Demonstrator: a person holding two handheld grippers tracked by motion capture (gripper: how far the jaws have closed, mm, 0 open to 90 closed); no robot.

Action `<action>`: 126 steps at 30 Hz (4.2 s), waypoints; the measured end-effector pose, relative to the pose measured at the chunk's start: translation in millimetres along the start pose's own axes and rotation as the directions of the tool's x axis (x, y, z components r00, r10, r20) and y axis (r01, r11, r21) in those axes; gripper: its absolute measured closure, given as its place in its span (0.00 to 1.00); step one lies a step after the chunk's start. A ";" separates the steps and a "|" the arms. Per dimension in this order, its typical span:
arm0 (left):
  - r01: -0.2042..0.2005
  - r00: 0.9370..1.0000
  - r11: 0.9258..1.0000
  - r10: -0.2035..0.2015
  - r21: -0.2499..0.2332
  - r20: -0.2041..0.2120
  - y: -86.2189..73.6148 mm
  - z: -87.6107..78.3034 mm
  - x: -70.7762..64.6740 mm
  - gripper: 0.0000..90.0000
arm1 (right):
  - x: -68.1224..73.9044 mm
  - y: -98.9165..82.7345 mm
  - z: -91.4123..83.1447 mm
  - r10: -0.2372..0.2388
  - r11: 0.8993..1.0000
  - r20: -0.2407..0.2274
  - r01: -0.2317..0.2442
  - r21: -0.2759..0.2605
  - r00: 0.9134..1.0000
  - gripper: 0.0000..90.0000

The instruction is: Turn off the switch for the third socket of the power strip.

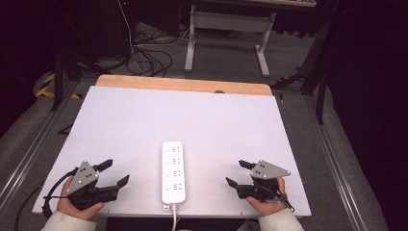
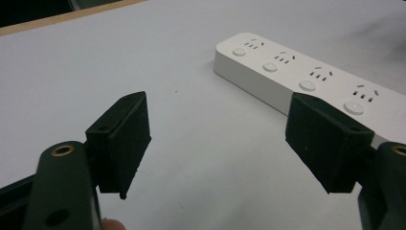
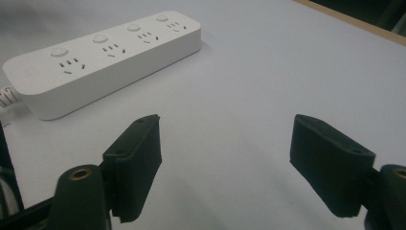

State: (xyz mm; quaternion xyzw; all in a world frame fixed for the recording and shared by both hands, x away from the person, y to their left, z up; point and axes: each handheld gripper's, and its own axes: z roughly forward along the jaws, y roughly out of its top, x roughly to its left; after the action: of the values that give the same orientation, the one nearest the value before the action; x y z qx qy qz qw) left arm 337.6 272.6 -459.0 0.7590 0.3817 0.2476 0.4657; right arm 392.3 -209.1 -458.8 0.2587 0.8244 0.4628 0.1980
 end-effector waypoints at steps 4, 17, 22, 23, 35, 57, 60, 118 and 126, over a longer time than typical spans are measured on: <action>-0.002 1.000 1.000 0.002 0.004 -0.001 1.0 -1.3 -0.4 0.26 | -0.7 -0.4 -0.2 0.004 1.000 0.001 -0.004 0.002 1.000 0.30; -0.014 1.000 1.000 0.015 0.006 -0.020 4.1 -4.6 -1.9 0.27 | -0.2 -0.1 -0.3 0.001 1.000 0.004 -0.001 -0.001 1.000 0.30; -0.005 1.000 1.000 0.005 0.029 -0.008 5.8 -4.4 -1.9 0.27 | -0.4 -0.1 -0.3 0.003 1.000 0.001 -0.003 -0.001 1.000 0.30; -0.006 1.000 0.999 0.006 0.037 -0.004 5.9 -4.1 -1.6 0.27 | -0.4 -0.1 -0.3 0.003 1.000 0.001 -0.003 -0.001 1.000 0.30; 0.002 0.998 0.998 -0.007 0.070 0.060 25.2 5.4 -3.3 0.43 | 0.0 -0.4 2.3 0.003 1.000 -0.010 -0.003 0.003 1.000 0.30; -0.059 0.992 0.996 0.051 0.070 0.116 56.1 37.3 -24.8 0.44 | 0.9 -0.8 5.3 0.006 1.000 -0.027 -0.005 0.008 1.000 0.30; -0.070 0.991 0.995 0.061 0.074 0.122 59.1 42.2 -28.0 0.44 | 1.0 -0.8 5.5 0.006 1.000 -0.028 -0.006 0.008 1.000 0.30; 0.018 0.982 0.963 -0.067 0.269 0.174 81.6 109.4 -44.8 1.00 | 0.5 -1.1 3.1 -0.006 1.000 -0.030 0.006 -0.011 1.000 0.30; 0.027 0.985 0.951 -0.078 0.307 0.154 80.1 118.5 -41.5 1.00 | 0.3 -1.2 3.7 -0.008 1.000 -0.032 0.008 -0.008 0.999 0.30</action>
State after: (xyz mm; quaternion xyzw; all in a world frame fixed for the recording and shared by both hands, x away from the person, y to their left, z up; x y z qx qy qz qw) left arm 427.9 155.5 -440.6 0.8289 0.3957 0.1102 0.3796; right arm 393.9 -207.0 -461.7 0.2471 0.8268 0.4692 0.1875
